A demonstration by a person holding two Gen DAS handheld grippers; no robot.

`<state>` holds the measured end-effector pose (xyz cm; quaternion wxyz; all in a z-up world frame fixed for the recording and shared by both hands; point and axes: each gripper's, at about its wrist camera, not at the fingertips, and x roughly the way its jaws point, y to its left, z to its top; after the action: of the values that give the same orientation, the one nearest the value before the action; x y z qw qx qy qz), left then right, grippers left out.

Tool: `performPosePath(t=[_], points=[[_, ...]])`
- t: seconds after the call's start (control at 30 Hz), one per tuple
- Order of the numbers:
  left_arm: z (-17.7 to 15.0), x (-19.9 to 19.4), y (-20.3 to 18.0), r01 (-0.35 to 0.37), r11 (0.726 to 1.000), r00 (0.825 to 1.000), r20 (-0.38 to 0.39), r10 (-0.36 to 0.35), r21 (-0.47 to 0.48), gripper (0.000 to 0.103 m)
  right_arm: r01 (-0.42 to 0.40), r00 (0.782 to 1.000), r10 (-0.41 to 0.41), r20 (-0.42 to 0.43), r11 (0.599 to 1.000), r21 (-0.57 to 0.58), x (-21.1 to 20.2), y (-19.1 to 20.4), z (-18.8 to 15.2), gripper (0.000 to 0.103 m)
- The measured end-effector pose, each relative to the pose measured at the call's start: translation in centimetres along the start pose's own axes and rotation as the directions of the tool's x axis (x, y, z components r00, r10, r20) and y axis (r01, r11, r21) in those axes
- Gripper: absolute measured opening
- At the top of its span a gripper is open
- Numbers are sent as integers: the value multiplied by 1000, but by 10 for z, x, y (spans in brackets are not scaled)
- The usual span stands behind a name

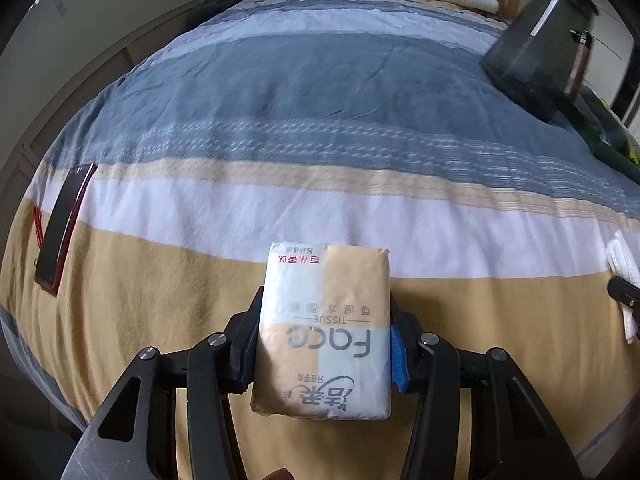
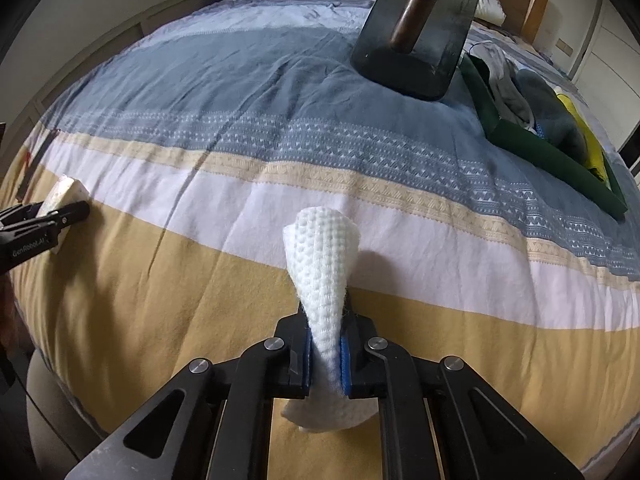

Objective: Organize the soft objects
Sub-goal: 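Lift the tissue pack and white towel and carry both toward the green tray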

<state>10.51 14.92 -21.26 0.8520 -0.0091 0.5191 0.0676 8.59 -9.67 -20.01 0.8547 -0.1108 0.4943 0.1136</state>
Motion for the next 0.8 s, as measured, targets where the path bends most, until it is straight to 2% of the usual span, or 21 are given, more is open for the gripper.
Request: performPosePath(t=[0.07, 0.37, 0.8], points=[[3, -8, -13, 0, 1000, 1000, 13, -1, 20, 45, -13, 1000, 13, 18, 1000, 11, -9, -8, 0, 9], [27, -42, -96, 98, 990, 993, 48, -104, 103, 45, -46, 991, 32, 128, 993, 110, -62, -70, 1, 9], [78, -75, -224, 166, 964, 978, 89, -188, 208, 46, 4, 965, -66, 255, 972, 236, -127, -165, -13, 9]])
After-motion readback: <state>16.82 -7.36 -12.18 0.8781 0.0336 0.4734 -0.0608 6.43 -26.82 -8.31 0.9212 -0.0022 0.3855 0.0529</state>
